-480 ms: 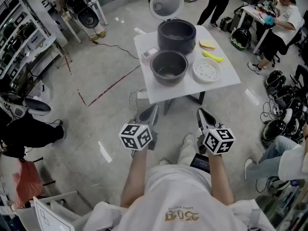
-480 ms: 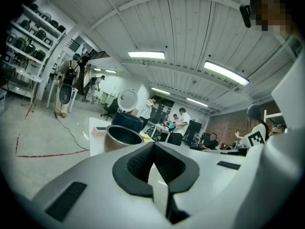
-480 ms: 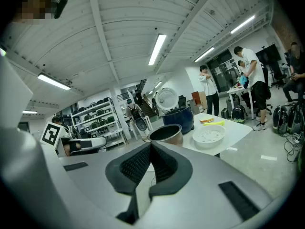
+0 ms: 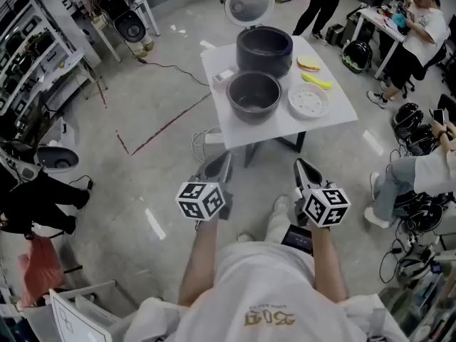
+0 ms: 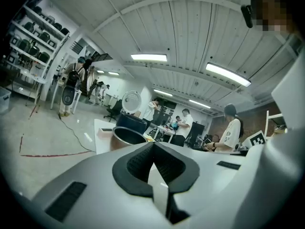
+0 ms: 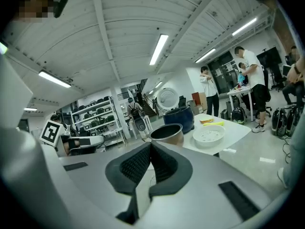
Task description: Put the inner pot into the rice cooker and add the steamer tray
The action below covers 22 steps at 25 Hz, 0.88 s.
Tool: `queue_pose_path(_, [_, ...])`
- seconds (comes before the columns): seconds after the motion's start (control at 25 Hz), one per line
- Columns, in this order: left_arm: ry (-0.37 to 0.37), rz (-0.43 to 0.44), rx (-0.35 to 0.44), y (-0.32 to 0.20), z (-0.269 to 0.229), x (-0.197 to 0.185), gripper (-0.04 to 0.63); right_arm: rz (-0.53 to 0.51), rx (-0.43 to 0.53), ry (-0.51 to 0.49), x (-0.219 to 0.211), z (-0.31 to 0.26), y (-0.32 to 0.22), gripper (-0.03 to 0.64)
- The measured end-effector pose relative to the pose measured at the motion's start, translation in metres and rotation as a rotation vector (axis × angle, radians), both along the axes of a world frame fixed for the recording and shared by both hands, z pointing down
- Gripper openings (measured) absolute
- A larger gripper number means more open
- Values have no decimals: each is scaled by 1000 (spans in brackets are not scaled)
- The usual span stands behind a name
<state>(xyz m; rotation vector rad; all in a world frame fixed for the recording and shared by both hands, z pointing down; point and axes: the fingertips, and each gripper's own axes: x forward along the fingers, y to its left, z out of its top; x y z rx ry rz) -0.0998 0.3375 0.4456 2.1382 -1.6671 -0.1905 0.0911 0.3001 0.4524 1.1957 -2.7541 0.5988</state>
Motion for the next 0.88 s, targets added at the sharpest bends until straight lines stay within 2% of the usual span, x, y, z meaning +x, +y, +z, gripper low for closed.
queue_pose_path(0.04, [14,-3,10,1,-1,-4,27,0,-4,-3,-2,1,0,6])
queue_pose_path(0.08, [42,-3,14,1,-2,-7,141,-6,-17,-11,-4,2,0,37])
queue_pose_path(0.12, [78,-1,10,0,-2,-10,253,-17,-36,-25,-7,3,0,130])
queue_pose_path(0.16, [108,-2,3,-2,-1,-13,291,-25,-55,-38,-9,4,0,201])
queue_pose_path(0.24, [119,-7,-14,-7,2,-17,298,-18,-75,-51,-9,5,-6,223])
queue_pose_path(0.32, [104,-6,-28,-16,7,-20,287,-10,-86,-53,-9,7,-15,224])
queue_pose_path(0.56, [128,-2,-65,-52,28,-26,267,-10,-140,-47,-15,25,-49,213])
queue_pose_path(0.88, [112,-43,-126,-145,46,-64,250,-19,-207,-64,-43,41,-151,213])
